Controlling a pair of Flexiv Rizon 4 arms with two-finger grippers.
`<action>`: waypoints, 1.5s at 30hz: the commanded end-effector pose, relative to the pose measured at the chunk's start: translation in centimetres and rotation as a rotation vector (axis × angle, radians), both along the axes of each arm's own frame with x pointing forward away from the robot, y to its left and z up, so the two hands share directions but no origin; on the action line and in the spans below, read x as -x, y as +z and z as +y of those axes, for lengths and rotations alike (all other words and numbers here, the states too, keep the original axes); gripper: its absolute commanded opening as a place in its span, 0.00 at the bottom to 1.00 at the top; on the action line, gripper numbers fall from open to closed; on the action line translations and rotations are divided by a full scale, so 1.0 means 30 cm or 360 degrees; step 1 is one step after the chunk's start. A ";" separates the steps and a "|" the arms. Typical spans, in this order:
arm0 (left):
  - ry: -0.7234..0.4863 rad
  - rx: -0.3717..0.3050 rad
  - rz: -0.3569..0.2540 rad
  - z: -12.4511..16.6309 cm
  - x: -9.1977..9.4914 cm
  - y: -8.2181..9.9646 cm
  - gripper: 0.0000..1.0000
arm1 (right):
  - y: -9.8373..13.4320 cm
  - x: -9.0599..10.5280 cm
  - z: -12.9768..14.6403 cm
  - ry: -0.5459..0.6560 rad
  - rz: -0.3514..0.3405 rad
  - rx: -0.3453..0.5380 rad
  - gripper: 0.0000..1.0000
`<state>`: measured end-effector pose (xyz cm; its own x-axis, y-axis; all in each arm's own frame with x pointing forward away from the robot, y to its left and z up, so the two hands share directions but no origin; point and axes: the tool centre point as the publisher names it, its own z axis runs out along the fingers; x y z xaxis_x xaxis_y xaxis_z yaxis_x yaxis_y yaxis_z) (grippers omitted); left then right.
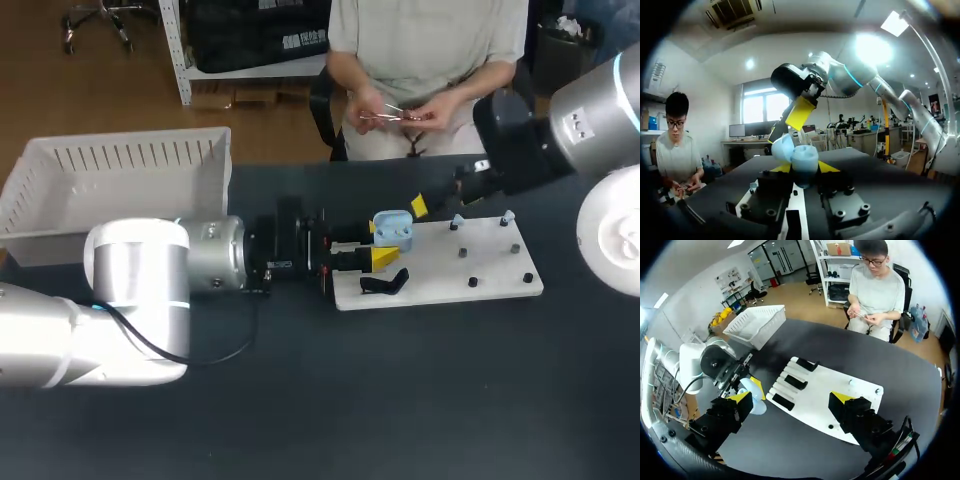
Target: Pick up each earbud case from the left stands, insert the matching earbuds, close the lid, and place the case in the box.
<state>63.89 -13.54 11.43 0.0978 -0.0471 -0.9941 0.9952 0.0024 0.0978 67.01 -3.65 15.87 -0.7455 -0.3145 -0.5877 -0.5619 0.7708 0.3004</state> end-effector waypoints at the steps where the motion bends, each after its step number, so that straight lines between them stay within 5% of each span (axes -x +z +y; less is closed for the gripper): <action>1: 0.0004 0.0005 -0.0003 -0.002 0.000 -0.003 0.00 | 0.054 -0.023 -0.088 -0.0112 0.0005 0.0218 1.00; 12: 0.0004 0.0005 -0.0003 -0.002 0.000 -0.003 0.00 | -0.057 -0.186 -0.264 -0.0243 0.0207 0.0728 1.00; 20: 0.0004 0.0005 -0.0003 -0.002 0.000 -0.003 0.00 | -0.195 -0.264 -0.331 -0.0204 0.0360 0.0907 1.00; 39: 0.0004 0.0005 -0.0003 -0.002 0.000 -0.003 0.00 | -0.378 -0.372 -0.408 -0.0196 0.0448 0.0963 1.00; 45: 0.0004 0.0005 -0.0003 -0.002 0.000 -0.003 0.00 | -0.398 -0.366 -0.425 -0.0210 0.0443 0.0966 0.85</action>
<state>63.89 -13.54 11.43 0.0977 -0.0470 -0.9941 0.9952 0.0022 0.0977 77.98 -16.28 4.08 -0.8984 -0.4245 -0.1123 -0.4168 0.9049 -0.0860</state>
